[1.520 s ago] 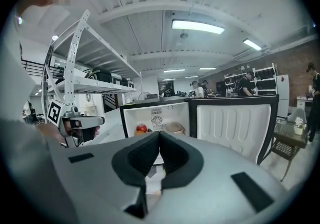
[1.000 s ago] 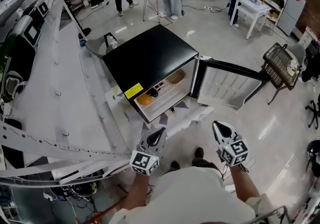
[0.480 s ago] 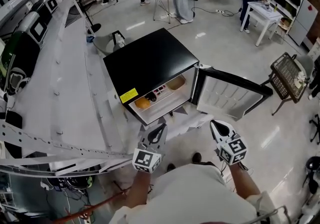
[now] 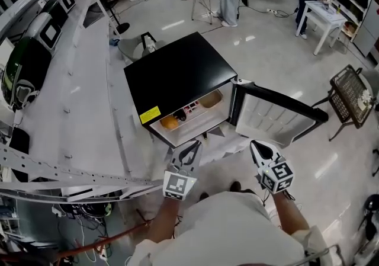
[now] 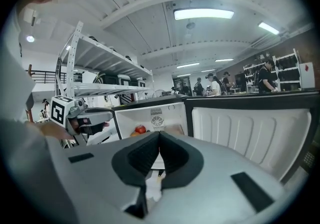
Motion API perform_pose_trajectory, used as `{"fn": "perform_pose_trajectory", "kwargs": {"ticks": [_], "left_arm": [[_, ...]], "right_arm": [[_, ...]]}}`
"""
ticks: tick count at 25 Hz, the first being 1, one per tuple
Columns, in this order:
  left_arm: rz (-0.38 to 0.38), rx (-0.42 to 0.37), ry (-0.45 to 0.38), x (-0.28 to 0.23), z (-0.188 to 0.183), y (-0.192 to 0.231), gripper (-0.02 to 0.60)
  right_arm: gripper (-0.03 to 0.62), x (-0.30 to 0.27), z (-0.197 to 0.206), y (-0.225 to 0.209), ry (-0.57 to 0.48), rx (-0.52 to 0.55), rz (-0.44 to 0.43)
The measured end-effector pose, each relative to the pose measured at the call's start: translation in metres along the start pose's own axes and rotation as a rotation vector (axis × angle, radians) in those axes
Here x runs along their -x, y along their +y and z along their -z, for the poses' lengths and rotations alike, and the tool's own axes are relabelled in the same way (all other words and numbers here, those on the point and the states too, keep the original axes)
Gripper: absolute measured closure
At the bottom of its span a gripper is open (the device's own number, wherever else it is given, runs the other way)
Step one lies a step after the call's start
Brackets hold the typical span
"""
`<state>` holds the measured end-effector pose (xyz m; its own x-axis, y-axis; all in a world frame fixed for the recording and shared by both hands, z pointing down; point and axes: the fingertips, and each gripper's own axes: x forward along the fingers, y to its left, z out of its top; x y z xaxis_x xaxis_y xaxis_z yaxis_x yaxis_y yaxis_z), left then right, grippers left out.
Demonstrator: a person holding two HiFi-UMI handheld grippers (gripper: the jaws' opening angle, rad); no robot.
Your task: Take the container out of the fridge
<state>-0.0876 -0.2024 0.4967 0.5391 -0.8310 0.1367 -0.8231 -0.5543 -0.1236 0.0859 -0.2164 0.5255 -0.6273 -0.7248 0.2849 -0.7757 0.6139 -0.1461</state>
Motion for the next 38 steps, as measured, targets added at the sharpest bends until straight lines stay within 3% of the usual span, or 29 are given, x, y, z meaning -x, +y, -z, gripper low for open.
{"fn": "perform_pose_trajectory", "kwargs": {"ticks": [6, 20, 26, 33, 38], "left_arm": [[0.017, -0.018, 0.02, -0.022, 0.001, -0.006, 0.574], [0.017, -0.237, 0.149, -0.064, 0.019, -0.021, 0.53], [0.012, -0.28, 0.181, -0.088, 0.022, -0.019, 0.528], [0.023, -0.316, 0.273, -0.118, 0.044, -0.019, 0.507], [-0.005, -0.407, 0.329, -0.137, 0.061, -0.01, 0.477]], "right_arm": [[0.588, -0.004, 0.004, -0.015, 0.003, -0.022, -0.018], [0.588, -0.006, 0.012, -0.043, 0.006, -0.072, -0.046], [0.588, -0.009, 0.016, -0.054, 0.022, -0.047, -0.057], [0.588, -0.005, 0.019, -0.065, 0.023, -0.061, -0.055], [0.588, -0.005, 0.022, -0.071, 0.033, -0.063, -0.064]]}}
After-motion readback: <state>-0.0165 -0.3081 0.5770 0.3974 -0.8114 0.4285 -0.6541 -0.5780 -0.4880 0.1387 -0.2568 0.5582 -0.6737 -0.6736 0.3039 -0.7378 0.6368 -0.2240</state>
